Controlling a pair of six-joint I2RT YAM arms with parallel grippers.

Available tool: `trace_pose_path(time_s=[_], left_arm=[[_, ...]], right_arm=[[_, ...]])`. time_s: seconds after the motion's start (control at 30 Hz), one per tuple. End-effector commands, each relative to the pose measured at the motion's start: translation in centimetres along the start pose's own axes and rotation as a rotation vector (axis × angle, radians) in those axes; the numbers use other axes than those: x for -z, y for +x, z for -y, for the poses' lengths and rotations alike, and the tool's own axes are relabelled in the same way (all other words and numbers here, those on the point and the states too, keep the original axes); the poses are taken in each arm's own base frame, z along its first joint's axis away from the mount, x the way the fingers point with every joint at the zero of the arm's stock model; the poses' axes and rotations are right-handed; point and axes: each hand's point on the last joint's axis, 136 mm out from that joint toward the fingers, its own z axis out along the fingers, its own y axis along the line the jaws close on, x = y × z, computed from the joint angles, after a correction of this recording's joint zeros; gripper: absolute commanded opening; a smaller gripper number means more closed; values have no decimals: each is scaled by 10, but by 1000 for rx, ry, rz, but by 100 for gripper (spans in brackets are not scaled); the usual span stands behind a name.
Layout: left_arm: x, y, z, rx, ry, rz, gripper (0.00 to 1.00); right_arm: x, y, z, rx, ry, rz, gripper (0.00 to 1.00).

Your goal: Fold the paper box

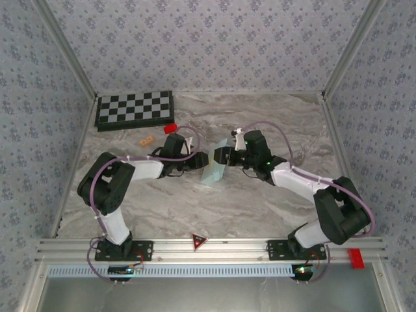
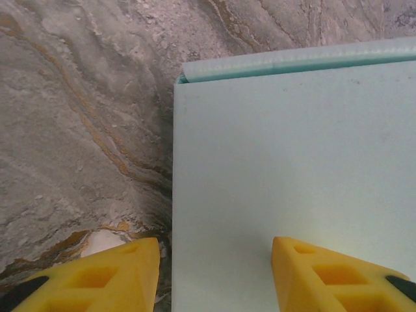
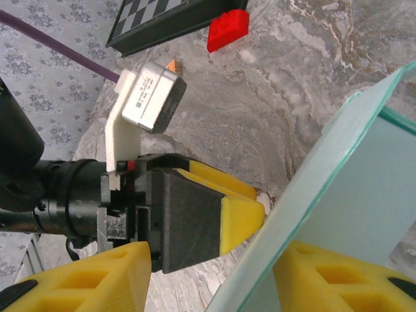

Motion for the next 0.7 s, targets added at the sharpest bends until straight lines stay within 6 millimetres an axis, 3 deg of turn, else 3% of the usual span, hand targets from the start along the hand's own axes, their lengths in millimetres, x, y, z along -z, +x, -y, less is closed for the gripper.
trace_pose_path(time_s=[0.0,0.23,0.4,0.67], left_arm=[[6,-6,-6,27,-10,31,49],[16,-10,-25,76,-78,63,50],[25,-13,-28,72,-109,85,51],[35,-20,-24,51,-136,108,51]], right_arm=[[-7,-2,-5,22,-3,-22,54],[-23,-4,-10,31,-3,-55,54],[-30,-12,-17,51,-4,-61,54],[-18,-41,-24,110,82,0,56]])
